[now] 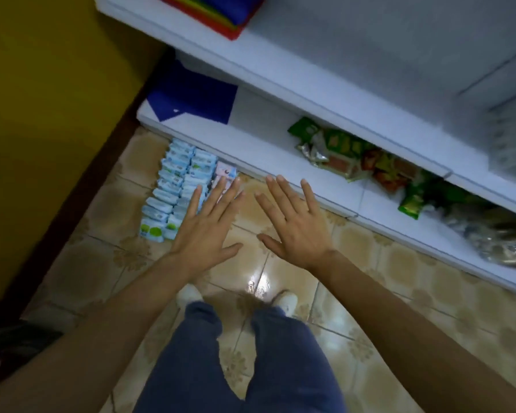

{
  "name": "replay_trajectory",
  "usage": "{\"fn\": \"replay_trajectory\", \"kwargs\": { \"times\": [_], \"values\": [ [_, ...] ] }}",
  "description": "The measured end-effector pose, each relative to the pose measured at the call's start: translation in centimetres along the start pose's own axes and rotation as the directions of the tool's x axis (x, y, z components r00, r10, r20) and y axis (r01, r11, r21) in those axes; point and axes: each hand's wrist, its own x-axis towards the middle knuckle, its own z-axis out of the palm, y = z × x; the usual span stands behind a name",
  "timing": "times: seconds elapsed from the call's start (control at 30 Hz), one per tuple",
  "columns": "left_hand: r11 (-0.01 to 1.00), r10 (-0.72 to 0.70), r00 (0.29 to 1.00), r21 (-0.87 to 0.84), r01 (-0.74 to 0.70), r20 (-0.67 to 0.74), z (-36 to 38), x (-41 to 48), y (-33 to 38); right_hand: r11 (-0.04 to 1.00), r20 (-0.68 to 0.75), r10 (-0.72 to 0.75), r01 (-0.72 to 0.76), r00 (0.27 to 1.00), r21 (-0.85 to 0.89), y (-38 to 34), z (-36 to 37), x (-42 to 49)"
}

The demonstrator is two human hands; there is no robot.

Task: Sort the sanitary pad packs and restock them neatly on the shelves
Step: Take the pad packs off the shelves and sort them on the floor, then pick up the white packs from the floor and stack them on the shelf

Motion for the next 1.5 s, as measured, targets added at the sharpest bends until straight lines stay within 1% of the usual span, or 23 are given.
{"fn": "replay_trajectory", "kwargs": {
  "times": [0.1, 0.23, 0.37, 0.47, 0.6, 0.73, 0.83, 0.9, 1.0, 1.1, 1.23, 1.3, 1.37, 1.47, 1.5],
  "values": [
    [0.99, 0.133, 0.99, 0.049, -0.131, -0.048, -3.3, 3.8, 3.3, 0.988, -0.076, 0.142, -0.146, 0.987, -0.056, 3.1, -3.3, -3.4],
    [0.956, 0.287, 0.942, 0.12, -0.269, -0.172, -7.1, 9.3, 10.1, 0.941, -0.167, 0.309, -0.326, 0.936, -0.087, 8.7, -7.5, -8.7],
    [0.921, 0.39, 0.88, 0.127, -0.369, -0.272, -11.1, 15.3, 19.9, 0.875, -0.278, 0.449, -0.481, 0.849, -0.054, 14.6, -11.2, -15.7],
    [0.884, 0.466, 0.804, 0.148, -0.444, -0.37, -15.1, 19.3, 27.0, 0.816, -0.363, 0.517, -0.574, 0.775, -0.065, 19.6, -14.7, -20.3],
    [0.848, 0.513, 0.701, 0.164, -0.505, -0.496, -21.9, 24.0, 33.5, 0.753, -0.501, 0.541, -0.655, 0.675, -0.069, 26.6, -20.6, -23.6],
    [0.83, 0.507, 0.594, 0.167, -0.532, -0.624, -27.0, 27.5, 37.5, 0.739, -0.648, 0.49, -0.672, 0.583, -0.045, 32.0, -25.4, -25.0],
    [0.83, 0.494, 0.548, 0.177, -0.529, -0.675, -28.6, 29.9, 39.6, 0.732, -0.708, 0.457, -0.679, 0.538, -0.043, 35.2, -27.0, -25.4],
    [0.829, 0.495, 0.541, 0.184, -0.528, -0.68, -28.6, 31.9, 40.7, 0.728, -0.722, 0.453, -0.684, 0.523, -0.038, 37.4, -27.3, -25.7],
    [0.826, 0.5, 0.551, 0.178, -0.534, -0.668, -27.2, 35.7, 41.7, 0.712, -0.71, 0.468, -0.7, 0.526, -0.05, 41.0, -26.0, -26.0],
    [0.825, 0.511, 0.593, 0.162, -0.542, -0.622, -25.2, 40.6, 42.8, 0.684, -0.666, 0.505, -0.725, 0.548, -0.078, 45.1, -24.0, -26.7],
    [0.829, 0.496, 0.668, 0.073, -0.555, -0.554, -23.2, 48.2, 45.7, 0.627, -0.586, 0.584, -0.771, 0.562, -0.114, 51.3, -21.8, -28.0],
    [0.816, 0.512, 0.681, 0.051, -0.575, -0.524, -22.3, 51.8, 47.5, 0.599, -0.541, 0.628, -0.791, 0.559, -0.122, 54.5, -21.1, -28.7],
    [0.796, 0.547, 0.679, 0.052, -0.604, -0.489, -21.2, 55.1, 49.3, 0.558, -0.518, 0.671, -0.821, 0.531, -0.119, 57.3, -20.1, -29.3],
    [0.783, 0.573, 0.688, 0.048, -0.621, -0.446, -19.6, 59.1, 51.6, 0.502, -0.504, 0.737, -0.864, 0.45, -0.038, 60.4, -18.1, -30.4],
    [0.78, 0.579, 0.69, 0.047, -0.624, -0.435, -19.1, 59.9, 52.3, 0.489, -0.495, 0.751, -0.872, 0.438, -0.03, 61.2, -17.5, -30.8]
  ]
}}
